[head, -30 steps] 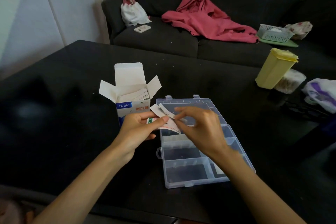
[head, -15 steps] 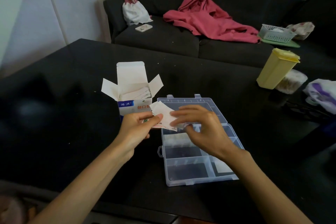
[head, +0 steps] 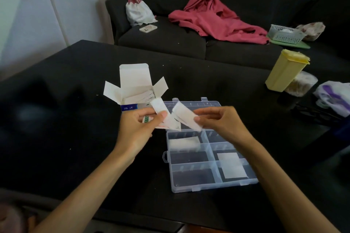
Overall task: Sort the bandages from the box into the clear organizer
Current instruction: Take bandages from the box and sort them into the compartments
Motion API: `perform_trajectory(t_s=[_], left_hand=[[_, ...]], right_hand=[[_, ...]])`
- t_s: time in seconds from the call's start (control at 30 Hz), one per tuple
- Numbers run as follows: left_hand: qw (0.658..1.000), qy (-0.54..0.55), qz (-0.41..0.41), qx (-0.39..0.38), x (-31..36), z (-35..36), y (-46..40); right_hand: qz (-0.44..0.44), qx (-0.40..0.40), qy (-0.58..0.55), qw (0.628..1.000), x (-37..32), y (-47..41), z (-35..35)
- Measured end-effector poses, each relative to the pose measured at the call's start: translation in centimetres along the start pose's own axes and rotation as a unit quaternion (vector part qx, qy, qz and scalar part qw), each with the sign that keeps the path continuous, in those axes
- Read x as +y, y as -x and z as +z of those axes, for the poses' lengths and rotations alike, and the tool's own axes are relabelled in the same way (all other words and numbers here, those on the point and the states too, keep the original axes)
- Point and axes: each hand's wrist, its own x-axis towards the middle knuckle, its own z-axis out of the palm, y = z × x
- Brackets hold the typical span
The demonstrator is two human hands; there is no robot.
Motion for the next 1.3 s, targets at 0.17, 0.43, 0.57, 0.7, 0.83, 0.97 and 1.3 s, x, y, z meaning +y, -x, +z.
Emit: perform_trajectory(t_s=[0.17, 0.43, 0.57, 0.7, 0.83, 0.97, 1.3], left_hand=[[0.997, 0.009, 0.036, 0.067, 0.9, -1.9, -0.2], [0.998, 0.012, 0.026, 0.050, 0.9, -2.0, 0.1], [0.999, 0.023, 0.027, 0.042, 0.9, -1.9, 0.1], [0.999, 0.021, 0.017, 0.023, 0.7, -1.9, 0.1], [1.000, 0.028, -0.007, 0.008, 0.4, -1.4, 0.2], [0.998, 0.056, -0.032, -0.004, 0.1, -0.2, 0.6], [0.983, 0.072, -0.132, -0.104, -0.3, 0.6, -0.1]], right_hand=[[-0.054, -0.100, 0.142, 0.983, 1.0, -0.8, -0.3], [-0.070, -0.151, 0.201, 0.965, 1.5, -1.3, 0.0], [-0.082, -0.175, 0.232, 0.954, 1.4, -1.1, 0.3], [-0.122, -0.156, 0.317, 0.927, 1.7, -0.9, 1.0], [-0.148, -0.115, 0.385, 0.904, 1.5, -0.6, 1.2], [-0.104, -0.044, 0.181, 0.977, 0.2, -0.6, 1.6], [0.062, -0.063, -0.124, 0.988, -0.9, -0.1, 1.1]])
